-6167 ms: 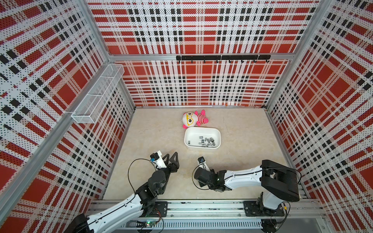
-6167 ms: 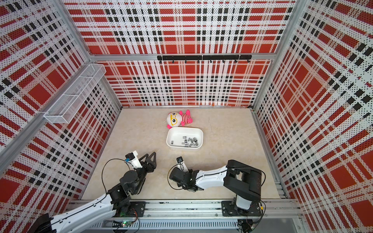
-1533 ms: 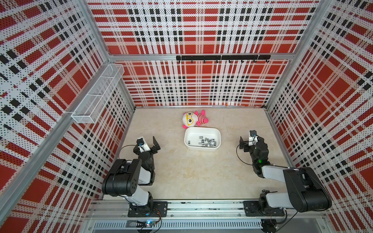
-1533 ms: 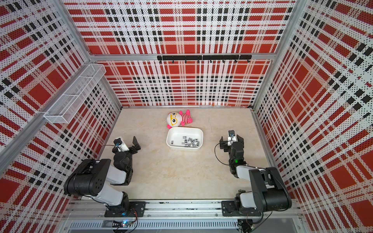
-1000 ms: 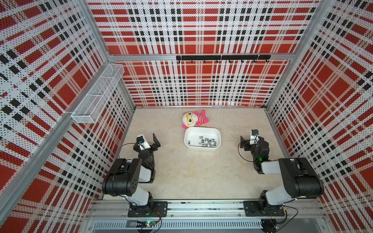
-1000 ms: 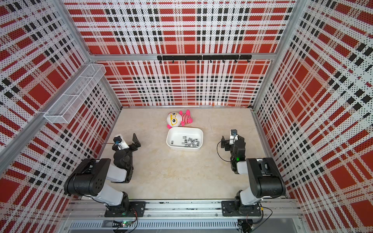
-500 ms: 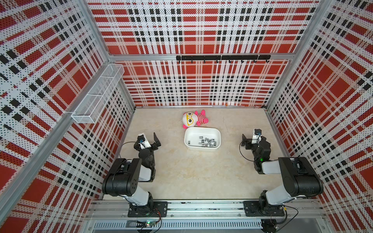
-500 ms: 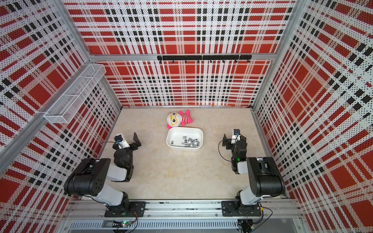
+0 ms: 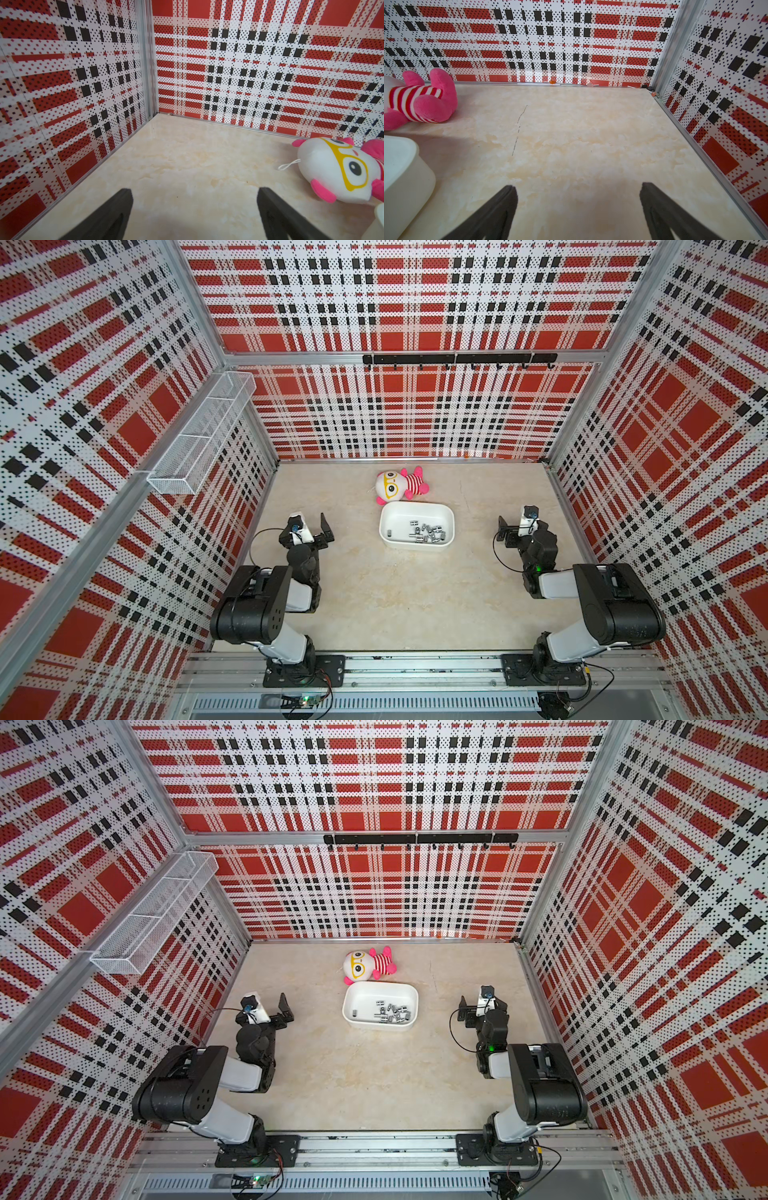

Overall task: Put the socket on the desktop into the storage box
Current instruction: Reset both arms

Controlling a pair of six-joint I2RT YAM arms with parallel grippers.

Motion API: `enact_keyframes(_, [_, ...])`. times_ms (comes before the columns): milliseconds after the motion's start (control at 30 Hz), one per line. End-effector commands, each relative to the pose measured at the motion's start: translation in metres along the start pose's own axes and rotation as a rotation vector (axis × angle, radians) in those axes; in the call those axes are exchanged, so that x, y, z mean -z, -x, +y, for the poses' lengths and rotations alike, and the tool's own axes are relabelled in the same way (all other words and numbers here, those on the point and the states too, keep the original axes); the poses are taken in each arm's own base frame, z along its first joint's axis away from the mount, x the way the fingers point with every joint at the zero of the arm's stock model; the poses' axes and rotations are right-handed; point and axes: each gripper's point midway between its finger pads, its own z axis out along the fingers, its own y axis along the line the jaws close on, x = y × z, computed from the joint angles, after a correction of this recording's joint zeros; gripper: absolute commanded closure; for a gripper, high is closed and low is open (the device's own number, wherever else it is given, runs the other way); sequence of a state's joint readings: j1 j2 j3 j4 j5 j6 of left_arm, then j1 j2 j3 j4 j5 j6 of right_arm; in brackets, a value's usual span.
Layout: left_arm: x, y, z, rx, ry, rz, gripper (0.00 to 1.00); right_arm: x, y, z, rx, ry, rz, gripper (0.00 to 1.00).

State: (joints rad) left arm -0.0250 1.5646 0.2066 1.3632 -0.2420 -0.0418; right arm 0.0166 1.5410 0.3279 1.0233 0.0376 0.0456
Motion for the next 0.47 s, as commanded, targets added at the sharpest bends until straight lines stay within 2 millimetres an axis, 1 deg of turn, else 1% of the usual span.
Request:
enact_keyframes(0, [-0.0026, 0.0030, -0.0056, -0.014, -0.019, -0.009, 0.01, 0.0021, -0.0003, -0.0011, -0.007, -0.005, -0.010, 0.00])
enact_keyframes(267, [-0.0031, 0.0030, -0.0059, -0.012, -0.024, -0.009, 0.01, -0.0004, -0.0020, -0.0010, -0.005, -0.005, 0.000, 0.00])
enact_keyframes(433, [-0.0033, 0.0031, -0.0057, -0.010, -0.028, -0.008, 0.01, 0.0018, -0.0002, -0.0009, -0.005, -0.005, -0.008, 0.00])
